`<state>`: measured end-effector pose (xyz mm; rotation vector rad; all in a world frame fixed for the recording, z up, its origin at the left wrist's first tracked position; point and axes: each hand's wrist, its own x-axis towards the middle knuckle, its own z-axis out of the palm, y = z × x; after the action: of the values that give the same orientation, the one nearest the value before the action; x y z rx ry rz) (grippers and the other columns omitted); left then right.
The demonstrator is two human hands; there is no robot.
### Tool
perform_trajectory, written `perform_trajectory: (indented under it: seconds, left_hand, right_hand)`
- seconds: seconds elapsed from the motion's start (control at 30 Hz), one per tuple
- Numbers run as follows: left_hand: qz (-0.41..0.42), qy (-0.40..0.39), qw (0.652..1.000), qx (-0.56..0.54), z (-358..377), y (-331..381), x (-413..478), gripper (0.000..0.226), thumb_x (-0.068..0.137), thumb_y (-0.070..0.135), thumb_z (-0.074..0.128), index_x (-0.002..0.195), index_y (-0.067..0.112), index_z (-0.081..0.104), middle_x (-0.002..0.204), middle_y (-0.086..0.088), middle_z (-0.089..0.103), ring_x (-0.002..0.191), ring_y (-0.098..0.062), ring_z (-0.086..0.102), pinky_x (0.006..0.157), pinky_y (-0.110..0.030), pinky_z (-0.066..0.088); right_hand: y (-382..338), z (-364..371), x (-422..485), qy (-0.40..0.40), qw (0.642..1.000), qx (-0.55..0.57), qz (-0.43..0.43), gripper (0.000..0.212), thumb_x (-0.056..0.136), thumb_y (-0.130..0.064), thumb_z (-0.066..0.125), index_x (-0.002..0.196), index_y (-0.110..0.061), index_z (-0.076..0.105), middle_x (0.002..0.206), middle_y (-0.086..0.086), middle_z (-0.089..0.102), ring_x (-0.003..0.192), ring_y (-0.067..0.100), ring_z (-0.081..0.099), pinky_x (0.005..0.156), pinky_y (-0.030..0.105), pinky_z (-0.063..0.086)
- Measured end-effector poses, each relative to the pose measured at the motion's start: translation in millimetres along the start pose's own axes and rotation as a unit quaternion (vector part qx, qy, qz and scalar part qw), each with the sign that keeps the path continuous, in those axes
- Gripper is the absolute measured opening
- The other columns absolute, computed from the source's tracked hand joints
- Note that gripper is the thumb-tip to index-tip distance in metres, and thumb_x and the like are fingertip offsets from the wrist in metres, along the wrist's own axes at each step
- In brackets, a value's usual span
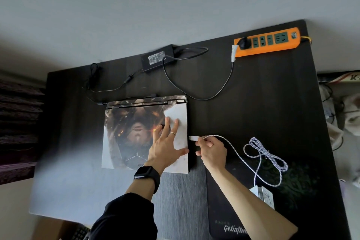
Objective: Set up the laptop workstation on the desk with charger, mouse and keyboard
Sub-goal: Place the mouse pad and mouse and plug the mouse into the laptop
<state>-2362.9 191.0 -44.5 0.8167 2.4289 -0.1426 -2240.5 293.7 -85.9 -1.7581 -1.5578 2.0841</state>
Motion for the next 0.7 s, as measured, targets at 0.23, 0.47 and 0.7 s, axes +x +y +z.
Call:
perform_trajectory:
  seconds: [0.23, 0.47, 0.7]
  left_hand:
    - [-0.008, -0.014, 1.0, -0.002, -3, 1, 0, 0.112, 0.074, 0.067, 0.069, 0.154, 0.043, -0.007, 0.162, 0.014, -0.016, 0.149, -0.023, -0.005, 0.114, -0.042, 0.033]
    - [-0.01, -0.018, 1.0, 0.004, -3, 3, 1, 0.113, 0.074, 0.067, 0.068, 0.154, 0.042, -0.008, 0.162, 0.013, -0.017, 0.148, -0.024, -0.004, 0.115, -0.043, 0.034]
    - [-0.013, -0.028, 0.999, 0.011, -7, 5, 0, 0.112, 0.076, 0.066, 0.068, 0.154, 0.041, -0.009, 0.163, 0.012, -0.017, 0.149, -0.025, -0.005, 0.113, -0.046, 0.037]
  right_hand:
    - [-3, -2, 5, -0.006, 0.998, -0.042, -0.04, 0.024, 0.096, -0.029, 0.063, 0.076, -0.016, 0.062, 0.076, -0.007, 0.076, 0.05, 0.007, 0.069, 0.067, 0.02, 0.05]
    - [10, -4, 4, -0.03, 0.998, -0.046, -0.01, 0.027, 0.092, -0.028, 0.066, 0.07, -0.012, 0.068, 0.066, -0.007, 0.075, 0.057, 0.01, 0.071, 0.077, 0.038, 0.059]
    - [-25, -21, 31, -0.137, 0.985, -0.105, -0.027, 0.02, 0.091, -0.014, 0.068, 0.078, 0.001, 0.073, 0.075, 0.013, 0.077, 0.063, 0.017, 0.073, 0.057, 0.028, 0.058]
